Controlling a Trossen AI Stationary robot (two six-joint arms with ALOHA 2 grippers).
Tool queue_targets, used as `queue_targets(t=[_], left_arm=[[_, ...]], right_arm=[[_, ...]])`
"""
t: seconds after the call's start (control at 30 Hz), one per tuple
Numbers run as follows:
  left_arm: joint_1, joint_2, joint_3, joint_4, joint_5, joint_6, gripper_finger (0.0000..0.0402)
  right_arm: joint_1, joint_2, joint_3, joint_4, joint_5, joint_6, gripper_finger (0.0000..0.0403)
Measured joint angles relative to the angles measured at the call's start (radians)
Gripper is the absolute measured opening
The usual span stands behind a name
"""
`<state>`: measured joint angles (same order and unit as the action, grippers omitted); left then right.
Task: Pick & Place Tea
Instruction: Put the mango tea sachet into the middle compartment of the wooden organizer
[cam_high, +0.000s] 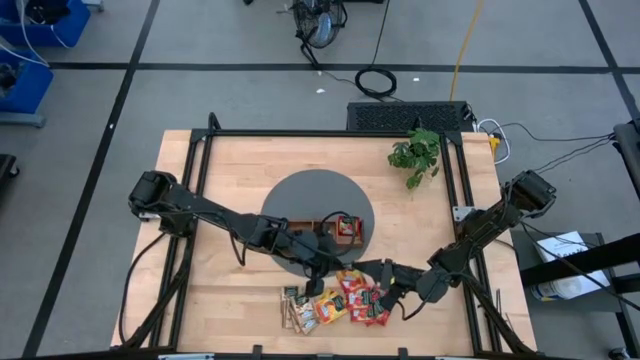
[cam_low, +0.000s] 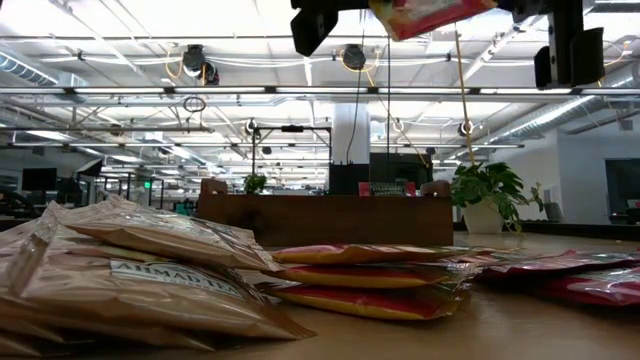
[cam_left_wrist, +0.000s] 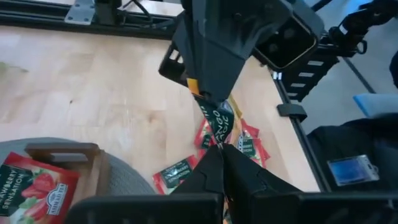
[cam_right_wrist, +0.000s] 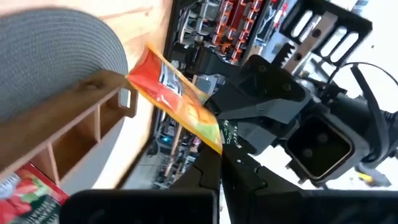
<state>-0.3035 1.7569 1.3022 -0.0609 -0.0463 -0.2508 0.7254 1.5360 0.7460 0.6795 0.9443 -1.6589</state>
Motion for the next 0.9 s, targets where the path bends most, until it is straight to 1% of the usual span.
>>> queue_targets(t=[0.1, 0.23, 0.33, 0.43, 0.53, 0.67, 0.73, 0.77, 0.83, 0.9], left_arm=[[-0.001, 0.0, 0.0, -0.018, -0.008, 0.011, 0.0003], [-0.002, 0.0, 0.0, -0.043, -0.012, 0.01, 0.0002], [-0.005, 0.0, 0.0, -0.092, -0.057, 0.004, 0.0002], [-0.014, -0.006, 0.0, -0.154, -0.107, 0.005, 0.0002], [-0.027, -0.008, 0.002, -0.198, -0.186, 0.006, 0.0001], [-0.05, -0.008, 0.001, -0.226, -0.257, 0.011, 0.0001], [-0.064, -0.008, 0.001, -0.24, -0.295, 0.011, 0.0001], [-0.07, -0.008, 0.001, -0.25, -0.322, 0.011, 0.0001], [-0.085, -0.008, 0.001, -0.268, -0.381, 0.011, 0.0001], [-0.098, -0.008, 0.002, -0.279, -0.446, 0.011, 0.0001]], right_arm=[[0.0, 0.0, 0.0, -0.004, 0.012, 0.092, 0.0007], [0.007, 0.0, -0.001, -0.015, 0.049, 0.214, 0.0034], [0.009, 0.0, -0.001, -0.011, 0.094, 0.253, 0.0059], [0.008, -0.004, -0.001, -0.014, 0.175, 0.336, 0.008], [-0.01, -0.027, -0.026, -0.015, 0.171, 0.456, 0.0094], [-0.026, -0.09, -0.102, -0.007, 0.037, 0.609, 0.01], [-0.038, -0.141, -0.136, 0.005, -0.044, 0.729, 0.0097], [-0.051, -0.17, -0.154, 0.008, -0.101, 0.81, 0.0095], [-0.087, -0.22, -0.186, 0.009, -0.267, 1.013, 0.0092], [-0.125, -0.243, -0.197, 0.006, -0.434, 1.21, 0.009]])
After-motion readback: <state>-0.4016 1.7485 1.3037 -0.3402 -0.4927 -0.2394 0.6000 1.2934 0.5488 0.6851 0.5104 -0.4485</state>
